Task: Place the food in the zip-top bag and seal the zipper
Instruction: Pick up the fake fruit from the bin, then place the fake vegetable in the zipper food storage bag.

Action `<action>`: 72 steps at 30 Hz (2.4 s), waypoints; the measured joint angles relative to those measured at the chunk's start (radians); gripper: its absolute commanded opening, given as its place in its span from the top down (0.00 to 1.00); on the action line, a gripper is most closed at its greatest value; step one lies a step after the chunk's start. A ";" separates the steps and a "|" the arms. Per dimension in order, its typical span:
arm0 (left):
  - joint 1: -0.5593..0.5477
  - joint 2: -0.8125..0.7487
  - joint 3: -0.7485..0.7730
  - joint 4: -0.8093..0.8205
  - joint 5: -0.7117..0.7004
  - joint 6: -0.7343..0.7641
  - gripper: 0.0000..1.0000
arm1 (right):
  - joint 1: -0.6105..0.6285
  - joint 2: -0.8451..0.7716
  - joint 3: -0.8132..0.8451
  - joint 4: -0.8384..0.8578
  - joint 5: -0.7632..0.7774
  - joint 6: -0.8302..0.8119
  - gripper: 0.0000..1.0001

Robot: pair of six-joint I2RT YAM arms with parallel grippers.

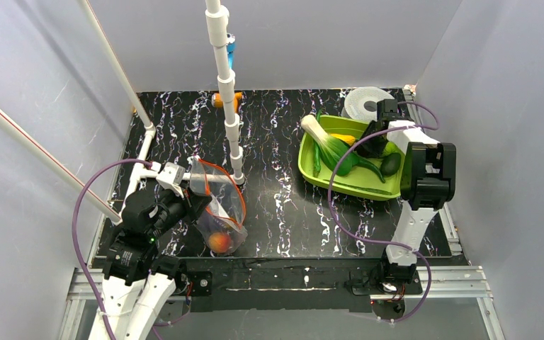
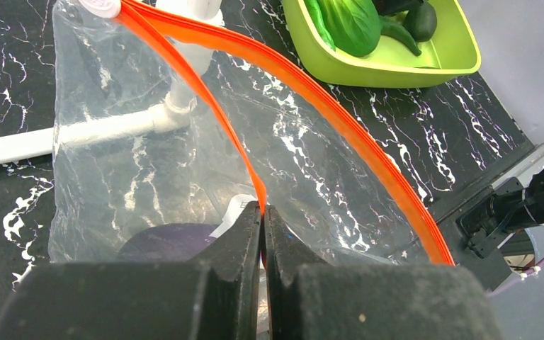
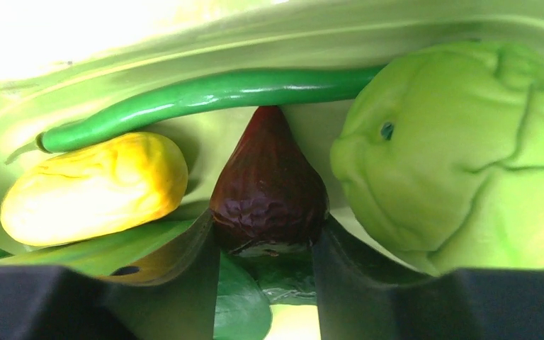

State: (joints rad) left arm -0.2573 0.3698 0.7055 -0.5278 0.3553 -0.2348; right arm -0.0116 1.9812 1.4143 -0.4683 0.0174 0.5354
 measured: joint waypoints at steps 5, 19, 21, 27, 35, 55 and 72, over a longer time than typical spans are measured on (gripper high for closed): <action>0.000 0.000 0.000 0.000 0.000 0.000 1.00 | 0.003 -0.027 -0.011 0.000 0.022 -0.007 0.88; 0.000 0.001 0.000 0.000 0.000 0.000 1.00 | 0.164 -0.612 -0.340 0.093 0.012 0.010 0.99; 0.000 0.001 0.000 0.000 0.000 0.000 1.00 | 0.264 -0.666 -0.357 0.094 0.019 0.010 0.99; 0.000 0.001 0.000 0.000 0.023 0.011 1.00 | 0.668 -0.773 -0.371 0.098 0.067 0.010 0.99; 0.000 0.016 0.000 0.000 0.067 0.028 1.00 | 1.074 -0.762 -0.175 0.074 0.084 -0.103 0.99; 0.000 -0.028 0.000 -0.002 0.077 0.037 1.00 | 1.277 -0.269 0.326 -0.175 0.277 -0.154 0.50; 0.000 -0.040 -0.005 0.011 0.109 0.036 1.00 | 1.284 -0.249 0.350 -0.240 0.364 -0.122 0.14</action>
State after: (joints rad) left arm -0.2573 0.3302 0.7002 -0.5163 0.4641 -0.1986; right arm 1.2720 1.7317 1.7641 -0.7078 0.3817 0.4133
